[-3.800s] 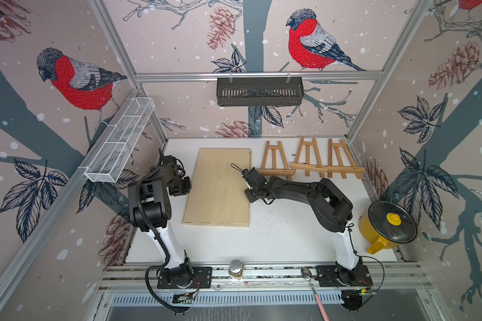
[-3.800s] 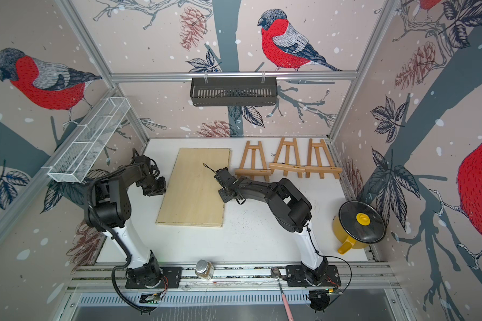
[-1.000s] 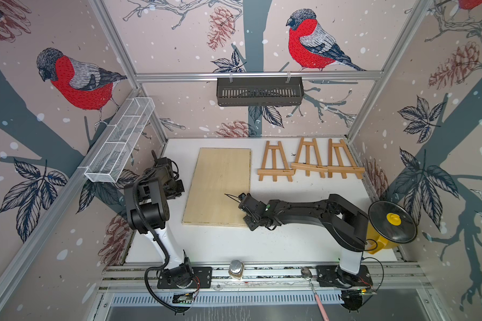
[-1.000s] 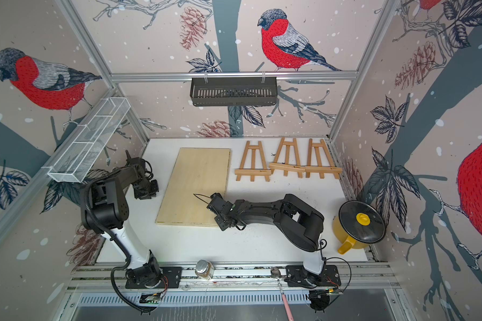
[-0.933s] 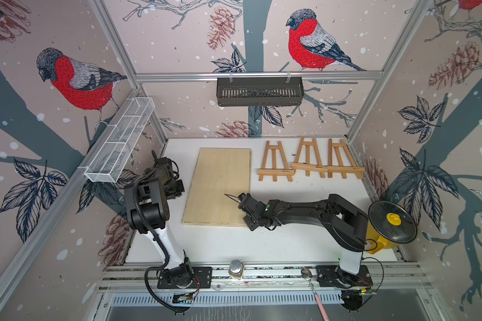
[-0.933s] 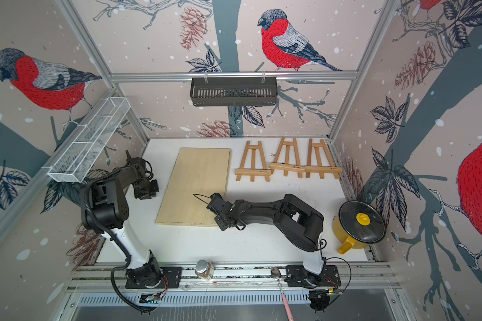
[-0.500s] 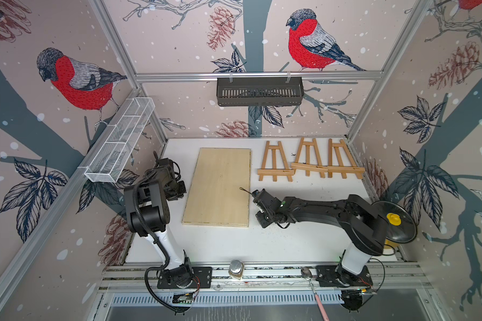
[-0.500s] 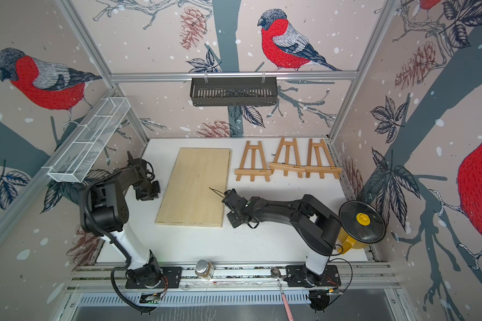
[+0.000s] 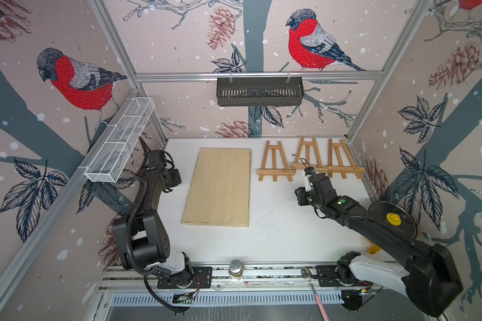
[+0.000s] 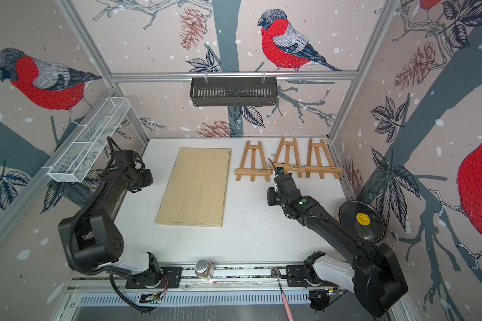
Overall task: Disassemble the easel
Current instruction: Reset both arms
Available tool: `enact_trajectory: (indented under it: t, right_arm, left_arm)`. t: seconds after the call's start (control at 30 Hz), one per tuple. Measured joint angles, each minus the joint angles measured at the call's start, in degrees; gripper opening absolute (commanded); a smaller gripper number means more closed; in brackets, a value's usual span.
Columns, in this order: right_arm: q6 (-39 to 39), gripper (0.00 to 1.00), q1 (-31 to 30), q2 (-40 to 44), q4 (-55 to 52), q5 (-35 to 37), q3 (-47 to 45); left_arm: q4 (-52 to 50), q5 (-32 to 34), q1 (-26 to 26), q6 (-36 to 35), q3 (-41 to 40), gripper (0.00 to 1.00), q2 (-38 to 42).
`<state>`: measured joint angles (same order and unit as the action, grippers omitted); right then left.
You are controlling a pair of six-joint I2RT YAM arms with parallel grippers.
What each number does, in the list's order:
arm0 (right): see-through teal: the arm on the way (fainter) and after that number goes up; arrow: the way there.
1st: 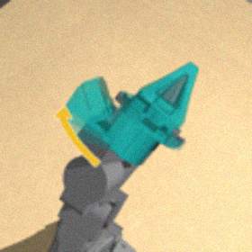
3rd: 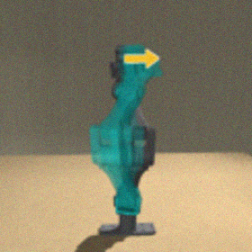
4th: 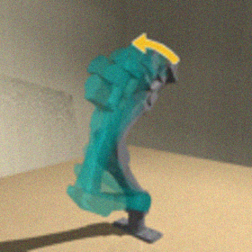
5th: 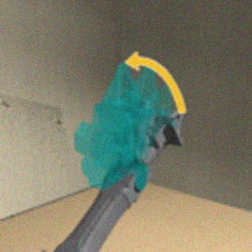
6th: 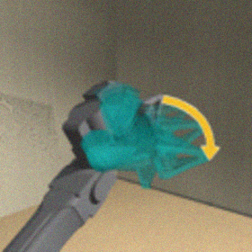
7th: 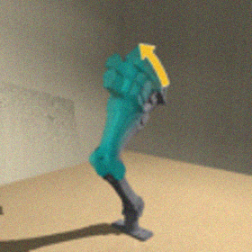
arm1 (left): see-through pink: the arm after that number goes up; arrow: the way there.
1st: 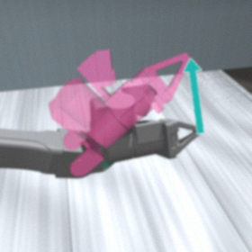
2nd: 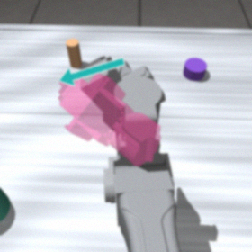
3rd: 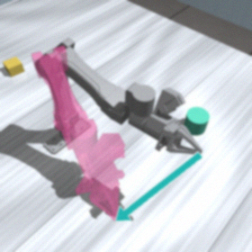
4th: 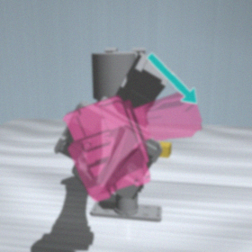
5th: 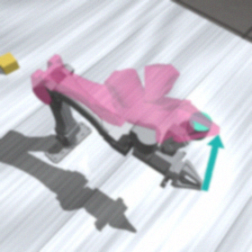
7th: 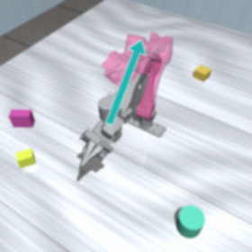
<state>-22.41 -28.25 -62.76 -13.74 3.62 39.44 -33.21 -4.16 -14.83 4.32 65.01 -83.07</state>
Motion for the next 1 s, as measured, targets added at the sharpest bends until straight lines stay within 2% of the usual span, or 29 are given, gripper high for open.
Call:
enact_trajectory:
  t: [0.23, 0.4, 0.5, 0.67, 0.83, 1.0]
  right_arm:
    - [1.7, 0.51, 6.6, 5.3, 1.3, -0.7, -0.8]
    - [2.7, 0.52, 10.9, 7.1, 3.7, -1.2, -1.1]
    - [2.4, 0.53, 12.6, 8.2, 6.2, -2.1, -2.6]
    - [1.4, 0.53, 13.1, 8.5, 8.7, -3.7, -4.2]
    - [1.4, 0.53, 13.2, 7.8, 9.1, -4.1, -3.8]
    - [1.5, 0.53, 13.2, 8.0, 8.7, -3.7, -4.1]
  left_arm:
    - [8.1, -7.9, 3.6, -2.7, -4.7, 0.53, 15.9]
    - [13.6, -10.3, 9.9, -0.7, -5.7, 0.61, 26.1]
    - [17.8, -10.4, 15.0, 1.5, -7.8, 0.64, 29.2]
    - [23.9, -7.7, 22.6, 3.7, -12.1, 0.65, 25.3]
    - [28.3, -4.2, 23.8, 6.4, -15.4, 0.68, 17.2]
    - [35.1, 1.2, 23.9, 7.3, -19.5, 0.69, 13.8]
